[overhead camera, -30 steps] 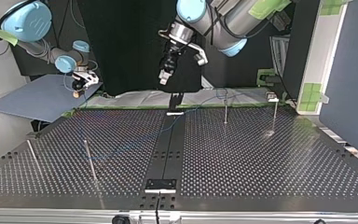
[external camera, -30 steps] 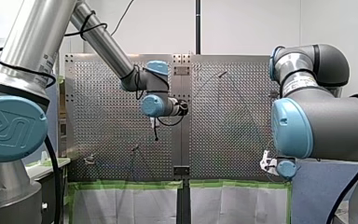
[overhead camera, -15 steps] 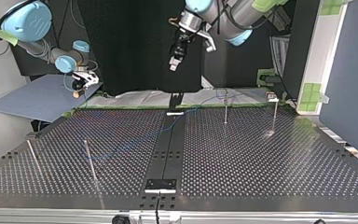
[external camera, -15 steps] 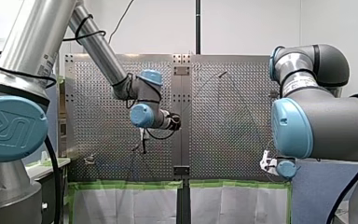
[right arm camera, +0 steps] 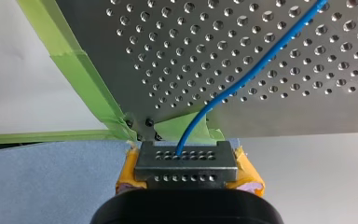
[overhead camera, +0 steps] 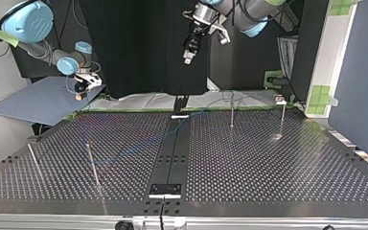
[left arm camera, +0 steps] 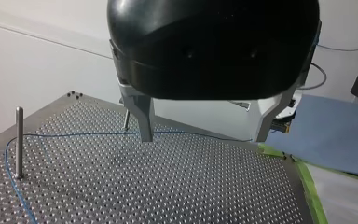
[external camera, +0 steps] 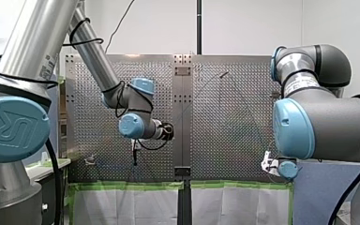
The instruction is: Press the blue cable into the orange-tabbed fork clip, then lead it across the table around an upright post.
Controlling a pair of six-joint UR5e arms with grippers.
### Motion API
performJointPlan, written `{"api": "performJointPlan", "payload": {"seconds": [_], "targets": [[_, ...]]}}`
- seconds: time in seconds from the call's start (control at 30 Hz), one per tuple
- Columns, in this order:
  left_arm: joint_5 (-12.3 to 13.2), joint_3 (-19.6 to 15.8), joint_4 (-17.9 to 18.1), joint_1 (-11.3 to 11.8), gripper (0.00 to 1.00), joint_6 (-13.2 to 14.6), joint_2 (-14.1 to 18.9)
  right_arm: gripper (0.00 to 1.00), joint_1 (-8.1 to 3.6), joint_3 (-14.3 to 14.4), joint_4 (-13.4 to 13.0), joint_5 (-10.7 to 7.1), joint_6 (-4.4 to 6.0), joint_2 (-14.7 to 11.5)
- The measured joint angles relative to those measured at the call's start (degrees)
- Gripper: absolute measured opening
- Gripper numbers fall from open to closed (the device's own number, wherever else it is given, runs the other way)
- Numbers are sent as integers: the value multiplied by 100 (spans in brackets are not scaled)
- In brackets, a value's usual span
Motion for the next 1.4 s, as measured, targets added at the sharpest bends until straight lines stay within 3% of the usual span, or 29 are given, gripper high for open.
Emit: {"api": "performJointPlan", "payload": {"seconds": [0.2,0.7,0.9,1.4], "targets": [[-201,-306,304,64,100,122,-8,0,6,0,7,-13,-1,-1],[-18,-1040,1078,281,100,237,-9,0,16,0,11,-23,-1,-1],[0,-1070,1270,310,100,272,-9,0,16,0,16,-49,-7,-3],[2,-1072,1294,313,100,276,-9,0,16,0,17,-53,-9,-4]]}}
